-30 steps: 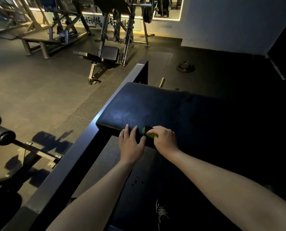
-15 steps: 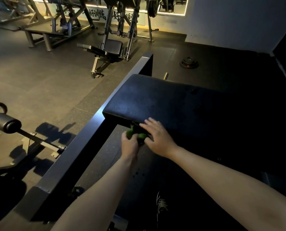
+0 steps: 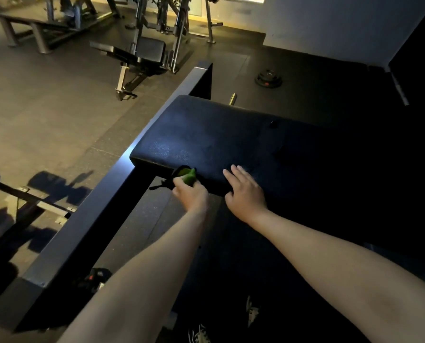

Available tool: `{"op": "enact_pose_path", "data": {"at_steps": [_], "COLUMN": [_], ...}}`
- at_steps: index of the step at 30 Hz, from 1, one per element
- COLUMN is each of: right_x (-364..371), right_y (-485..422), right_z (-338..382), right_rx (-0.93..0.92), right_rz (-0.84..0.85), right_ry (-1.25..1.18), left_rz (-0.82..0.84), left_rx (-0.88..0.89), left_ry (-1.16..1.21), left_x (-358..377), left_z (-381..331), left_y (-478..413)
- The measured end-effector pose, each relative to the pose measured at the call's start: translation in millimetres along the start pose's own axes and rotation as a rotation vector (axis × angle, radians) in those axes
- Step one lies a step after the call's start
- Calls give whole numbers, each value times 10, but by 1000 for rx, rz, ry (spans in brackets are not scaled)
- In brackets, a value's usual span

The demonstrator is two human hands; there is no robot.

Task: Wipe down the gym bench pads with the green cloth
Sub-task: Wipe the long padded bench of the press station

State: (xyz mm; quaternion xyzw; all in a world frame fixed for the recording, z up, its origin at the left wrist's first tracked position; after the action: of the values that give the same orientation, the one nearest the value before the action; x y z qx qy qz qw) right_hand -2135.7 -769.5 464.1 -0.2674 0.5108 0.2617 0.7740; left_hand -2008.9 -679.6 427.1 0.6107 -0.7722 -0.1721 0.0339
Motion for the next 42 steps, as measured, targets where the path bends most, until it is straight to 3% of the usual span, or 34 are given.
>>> {"op": "enact_pose_path", "data": {"at_steps": [7, 10, 15, 22, 27, 32, 34, 37, 42], "right_x": [-58, -202, -318, -264, -355, -347, -339, -343, -334], "right_y": [-34, -17, 25, -16, -76, -31, -33, -38, -54], "right_z": [-84, -240, -566, -588, -701, -717, -734, -756, -747], "right_rx": [-92, -190, -138, -221, -340, -350, -353, -352, -349], "right_rz": [60, 38, -93, -3, 64, 37, 11, -24, -91], "right_ry": [-31, -76, -17, -34, 29, 1, -9, -28, -37], "left_rz": [209, 93, -91, -46, 72, 80, -26, -163, -193], "left_rx": [205, 261, 46, 170, 226, 275, 256, 89, 2], "left_ry": [-168, -152, -44, -141, -243, -283, -208, -77, -94], "left_x": [83, -31, 121, 346, 603, 460, 340, 186, 275], "left_z": [69, -41, -95, 37, 144, 117, 88, 7, -27], "left_y": [287, 199, 161, 564, 1077, 897, 714, 447, 279]}}
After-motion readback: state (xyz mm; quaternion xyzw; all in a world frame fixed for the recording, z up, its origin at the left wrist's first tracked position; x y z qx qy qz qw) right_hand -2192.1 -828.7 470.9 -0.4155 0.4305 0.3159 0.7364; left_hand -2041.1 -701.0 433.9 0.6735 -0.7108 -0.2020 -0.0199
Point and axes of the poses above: each hand's wrist, its own y-axis away from the middle knuckle, its own x-axis out of the palm, z = x × y, the point moved 7 cm from there along -y, towards the middle knuckle, and after that the axes turned 5 degrees about -z, right-handed, at the moved point
